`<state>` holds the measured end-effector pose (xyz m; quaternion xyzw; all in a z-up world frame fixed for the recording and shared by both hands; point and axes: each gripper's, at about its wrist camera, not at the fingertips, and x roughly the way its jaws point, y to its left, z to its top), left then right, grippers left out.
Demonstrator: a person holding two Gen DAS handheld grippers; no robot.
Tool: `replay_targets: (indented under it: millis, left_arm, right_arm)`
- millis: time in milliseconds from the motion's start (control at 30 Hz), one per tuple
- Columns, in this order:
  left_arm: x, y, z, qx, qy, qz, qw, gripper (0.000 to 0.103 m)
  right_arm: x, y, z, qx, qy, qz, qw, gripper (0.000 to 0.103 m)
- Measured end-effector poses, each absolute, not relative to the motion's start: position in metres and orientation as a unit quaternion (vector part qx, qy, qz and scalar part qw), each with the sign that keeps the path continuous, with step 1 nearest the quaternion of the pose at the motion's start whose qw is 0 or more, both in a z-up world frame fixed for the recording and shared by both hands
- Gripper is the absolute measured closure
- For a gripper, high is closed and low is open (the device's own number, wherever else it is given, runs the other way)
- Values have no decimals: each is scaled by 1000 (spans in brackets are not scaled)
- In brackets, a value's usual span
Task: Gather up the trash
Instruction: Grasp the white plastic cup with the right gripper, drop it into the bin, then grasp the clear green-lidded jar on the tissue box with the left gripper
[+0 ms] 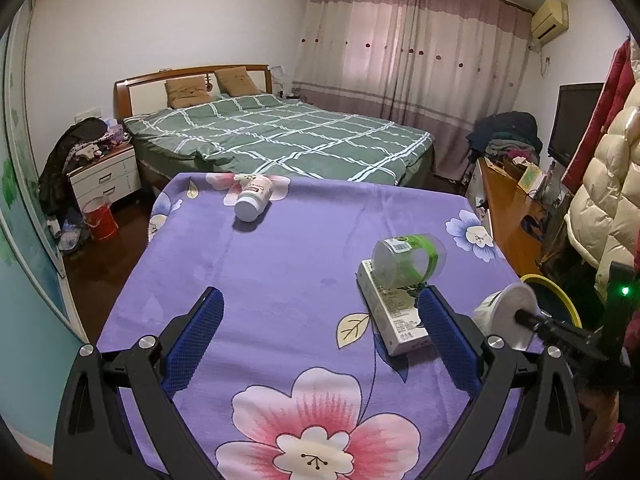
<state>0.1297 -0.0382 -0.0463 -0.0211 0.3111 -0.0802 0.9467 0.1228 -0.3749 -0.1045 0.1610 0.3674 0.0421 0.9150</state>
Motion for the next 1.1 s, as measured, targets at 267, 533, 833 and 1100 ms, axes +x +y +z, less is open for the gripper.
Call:
replay_targets:
  millis: [267, 533, 833, 1100]
  left_arm:
    - [132, -57, -53, -9, 320, -96, 942, 7]
    - [139, -83, -67, 8, 337, -118, 934, 7]
    - [152, -114, -83, 27, 352, -132, 926, 7]
    - [183, -139, -94, 27, 368, -131, 920, 7]
  right_arm:
    - [104, -456, -101, 220, 338, -60, 913, 98]
    - [94, -524, -113, 247, 318, -181, 897, 86]
    - [95, -517, -117, 227, 310, -196, 902, 69]
    - [103, -489, -107, 185, 301, -192, 916, 64]
